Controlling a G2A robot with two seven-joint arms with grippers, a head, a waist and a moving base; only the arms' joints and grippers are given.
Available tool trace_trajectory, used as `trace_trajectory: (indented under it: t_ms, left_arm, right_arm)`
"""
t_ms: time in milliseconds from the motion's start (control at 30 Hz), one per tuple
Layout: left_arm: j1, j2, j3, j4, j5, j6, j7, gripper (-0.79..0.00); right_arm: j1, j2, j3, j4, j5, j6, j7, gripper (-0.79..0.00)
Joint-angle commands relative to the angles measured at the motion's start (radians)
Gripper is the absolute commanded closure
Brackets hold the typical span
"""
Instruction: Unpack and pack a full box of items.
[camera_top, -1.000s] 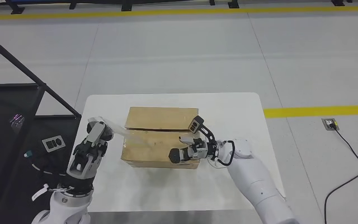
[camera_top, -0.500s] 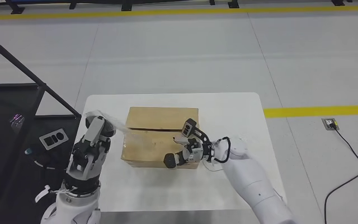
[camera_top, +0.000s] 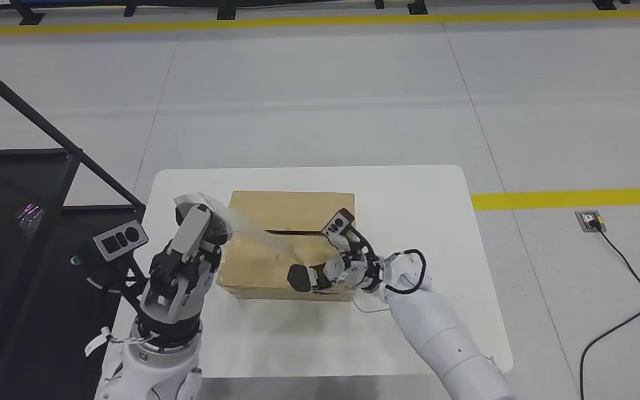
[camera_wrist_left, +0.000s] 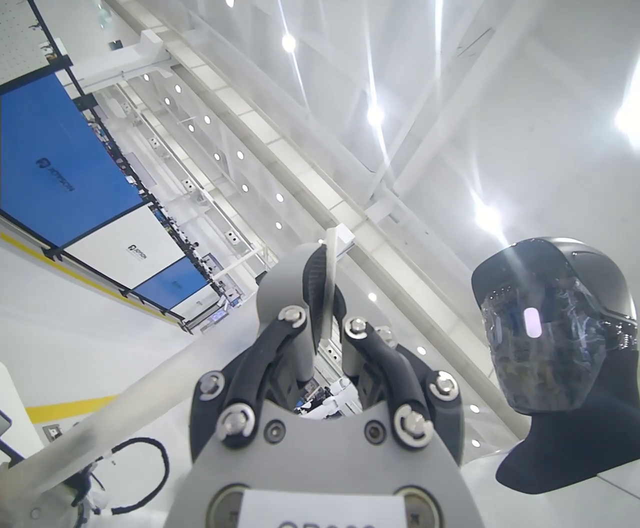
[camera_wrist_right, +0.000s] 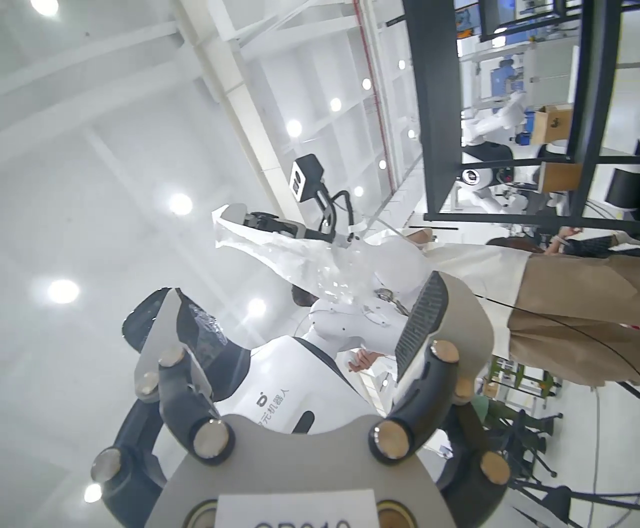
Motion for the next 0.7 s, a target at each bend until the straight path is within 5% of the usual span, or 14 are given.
trace_trajectory:
  t_ms: [0,200,367,667]
  left_arm:
    - [-0.002,-0.001,0.006,-0.002,0.003,-0.001,0.001,0.0]
    - [-0.005,-0.002,0.011,-0.006,0.008,-0.003,0.006,0.0]
    - [-0.005,-0.003,0.013,-0.006,0.01,-0.003,0.007,0.0]
    - [0.006,-0.004,0.002,-0.002,0.011,-0.018,0.007,0.0]
  right_arm:
    - [0.008,-0.002,-0.009,0.016,0.007,-0.016,0.0,-0.573]
    - [0.022,-0.007,-0.036,0.035,0.04,-0.022,0.0,-0.533]
    - [0.029,-0.008,-0.045,0.046,0.065,-0.035,0.0,-0.391]
    - [0.036,0.0,-0.033,0.065,0.096,-0.084,0.0,-0.246]
